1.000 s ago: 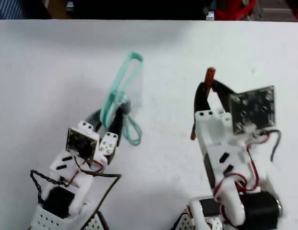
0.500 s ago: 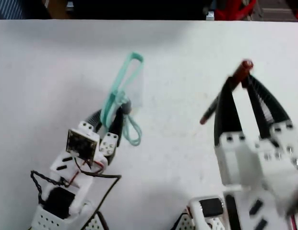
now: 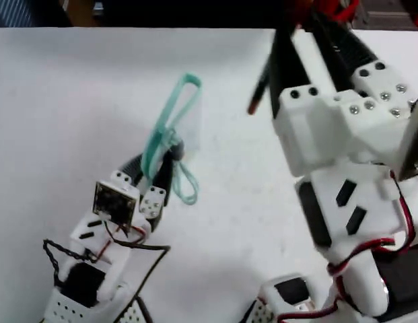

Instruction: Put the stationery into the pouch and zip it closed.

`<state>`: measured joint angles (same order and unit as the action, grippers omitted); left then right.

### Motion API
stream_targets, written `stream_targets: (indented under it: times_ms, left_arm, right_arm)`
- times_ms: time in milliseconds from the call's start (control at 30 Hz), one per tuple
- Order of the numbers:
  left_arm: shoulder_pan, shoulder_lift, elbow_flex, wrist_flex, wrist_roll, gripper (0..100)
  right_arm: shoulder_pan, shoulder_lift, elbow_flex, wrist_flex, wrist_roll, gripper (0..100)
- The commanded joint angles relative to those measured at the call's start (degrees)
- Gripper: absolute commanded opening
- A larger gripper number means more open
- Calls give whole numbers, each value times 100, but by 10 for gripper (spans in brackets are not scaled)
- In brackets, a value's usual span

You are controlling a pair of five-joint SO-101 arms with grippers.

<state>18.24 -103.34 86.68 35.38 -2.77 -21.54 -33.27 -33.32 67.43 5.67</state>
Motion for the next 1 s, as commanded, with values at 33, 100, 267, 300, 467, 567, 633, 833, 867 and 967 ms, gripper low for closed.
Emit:
stream_targets:
  times_ms: [33, 100, 267, 300, 467, 567, 633, 833, 867, 967]
  left_arm:
    - [66, 75, -35, -132, -53, 59]
    - [66, 75, -35, -132, -53, 59]
    - [66, 75, -35, -132, -53, 59]
    - [66, 75, -35, -132, -53, 59]
    - [66, 75, -44, -132, -53, 59]
    - [66, 75, -44, -132, -53, 59]
    - [66, 75, -44, -132, -62, 59]
    - [57, 75, -44, -132, -62, 59]
    - [57, 75, -44, -132, -62, 59]
    - [48, 75, -44, -132, -62, 59]
  right_arm:
    - [-927, 145, 105, -48, 0, 18]
    - [-1279, 145, 325, -84, 0, 18]
    - [-1745, 154, 651, -215, 35, 18]
    - [-1789, 154, 686, -303, 167, 18]
    - [-2070, 154, 1108, -910, 1073, 18]
    - [-2123, 154, 1459, -1244, 1266, 18]
    - [-2123, 145, 1688, -1429, 1284, 18]
    - [-2079, 154, 2382, -2149, 1292, 18]
    - [-1974, 154, 2497, -2440, 1292, 18]
    - [-1648, 154, 2866, -3266, 1292, 18]
